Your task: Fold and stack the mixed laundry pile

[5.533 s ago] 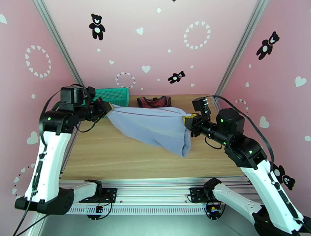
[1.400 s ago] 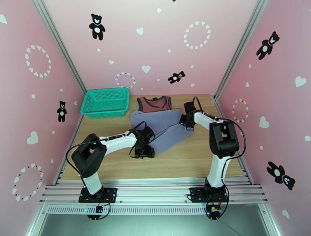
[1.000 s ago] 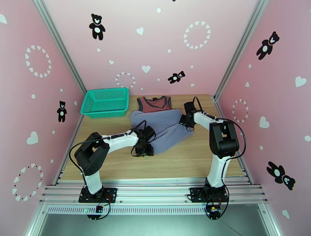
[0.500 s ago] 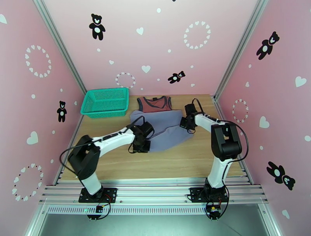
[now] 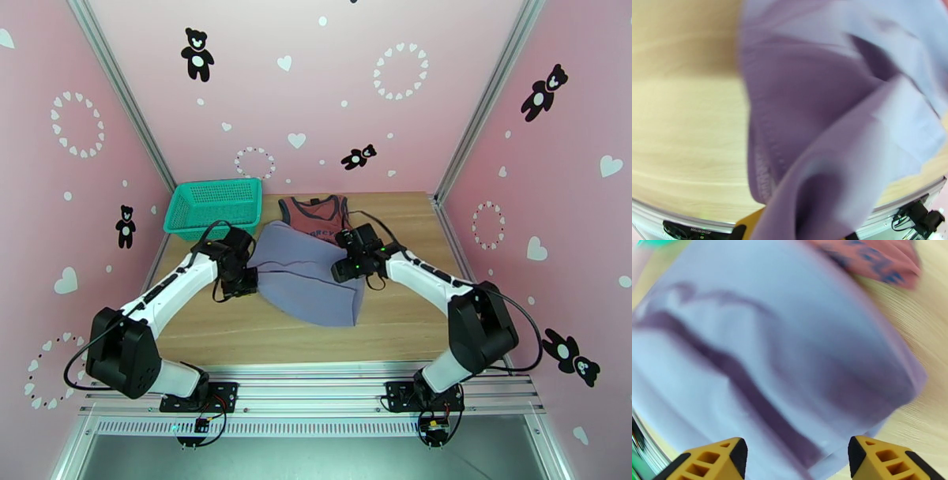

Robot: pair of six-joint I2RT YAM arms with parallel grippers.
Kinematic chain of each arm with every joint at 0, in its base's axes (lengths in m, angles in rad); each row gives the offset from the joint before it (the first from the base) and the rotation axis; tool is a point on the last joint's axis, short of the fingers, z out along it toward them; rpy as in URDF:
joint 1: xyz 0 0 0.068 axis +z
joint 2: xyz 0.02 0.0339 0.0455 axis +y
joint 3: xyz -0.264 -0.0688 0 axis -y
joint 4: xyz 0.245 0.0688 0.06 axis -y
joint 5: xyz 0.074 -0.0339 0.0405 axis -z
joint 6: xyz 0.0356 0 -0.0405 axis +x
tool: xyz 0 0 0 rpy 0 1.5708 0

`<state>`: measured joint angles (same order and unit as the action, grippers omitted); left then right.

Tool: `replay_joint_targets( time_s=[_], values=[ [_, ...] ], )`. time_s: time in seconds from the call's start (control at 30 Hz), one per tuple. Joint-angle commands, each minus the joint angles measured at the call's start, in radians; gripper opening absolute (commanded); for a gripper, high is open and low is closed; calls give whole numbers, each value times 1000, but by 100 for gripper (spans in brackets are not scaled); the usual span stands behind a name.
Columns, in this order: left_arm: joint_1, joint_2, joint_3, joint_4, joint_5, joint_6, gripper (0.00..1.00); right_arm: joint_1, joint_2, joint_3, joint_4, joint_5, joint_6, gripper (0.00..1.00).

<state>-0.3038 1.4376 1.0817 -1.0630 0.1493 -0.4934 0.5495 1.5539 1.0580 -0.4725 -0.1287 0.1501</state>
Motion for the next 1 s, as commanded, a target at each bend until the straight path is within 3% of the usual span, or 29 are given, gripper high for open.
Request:
replay_joint_targets(
  time_s=[0.0, 0.13, 0.27, 0.97],
  values=[
    [63, -60, -34, 24, 5, -10, 0, 121, -65, -51, -43, 64, -125, 71],
    [127, -48, -40, 60, 3, -16, 0, 331, -87, -110, -31, 170, -150, 66],
    [182, -6, -24, 78, 2, -7, 0, 431, -72, -136, -38, 218, -152, 64],
    [203, 8, -25, 121, 6, -69, 0, 570, 166, -9, -171, 206, -110, 52]
  ],
)
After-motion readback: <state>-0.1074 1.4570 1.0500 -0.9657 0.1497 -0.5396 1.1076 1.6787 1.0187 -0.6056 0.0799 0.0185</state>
